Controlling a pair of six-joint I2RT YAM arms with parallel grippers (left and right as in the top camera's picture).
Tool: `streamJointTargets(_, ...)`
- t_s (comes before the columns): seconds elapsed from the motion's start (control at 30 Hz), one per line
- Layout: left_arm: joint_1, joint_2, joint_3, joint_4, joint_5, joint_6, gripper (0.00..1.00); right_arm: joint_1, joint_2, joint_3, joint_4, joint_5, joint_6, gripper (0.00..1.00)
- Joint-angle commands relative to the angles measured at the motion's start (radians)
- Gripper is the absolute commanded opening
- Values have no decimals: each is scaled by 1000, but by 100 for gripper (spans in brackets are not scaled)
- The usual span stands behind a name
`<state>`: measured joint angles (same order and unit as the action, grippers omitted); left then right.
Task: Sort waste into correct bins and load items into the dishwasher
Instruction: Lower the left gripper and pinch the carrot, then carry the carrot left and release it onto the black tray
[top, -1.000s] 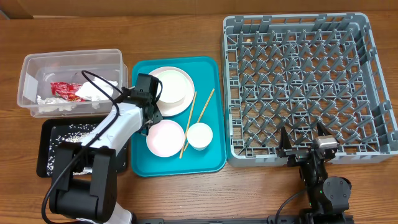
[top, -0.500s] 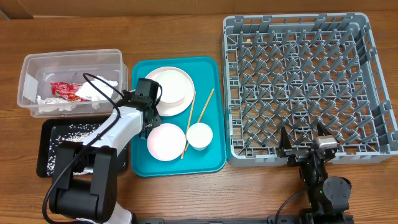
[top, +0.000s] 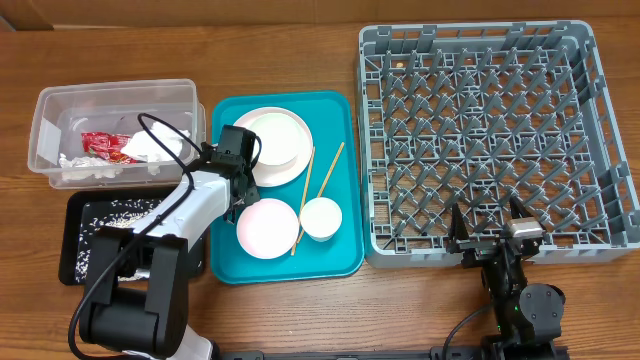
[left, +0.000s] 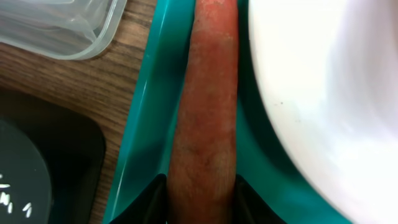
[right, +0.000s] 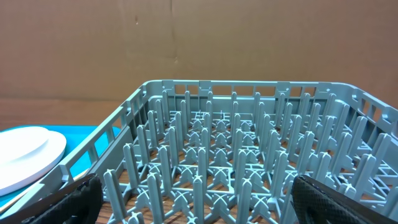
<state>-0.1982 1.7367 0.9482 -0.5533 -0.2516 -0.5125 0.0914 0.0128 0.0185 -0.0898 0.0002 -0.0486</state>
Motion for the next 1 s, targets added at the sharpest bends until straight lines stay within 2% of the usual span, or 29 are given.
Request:
streamJointTargets(0.0, 3, 8, 44, -45, -22, 42, 21, -4, -10, -11, 6, -3, -1, 100)
streamJointTargets(0.13, 3, 8, 123, -136, -22, 42, 13, -4, -10, -11, 6, -3, -1, 100)
streamJointTargets(0.53, 2, -26, 294, -347, -8, 8, 9, -4, -10, -11, 6, -3, -1, 100)
streamJointTargets(0.8, 2, -175, 312, -404, 73, -71, 8, -4, -10, -11, 6, -3, -1, 100)
streamJointTargets(0.97, 4, -275, 312, -430, 64, -106, 8, -4, -10, -11, 6, -3, -1, 100)
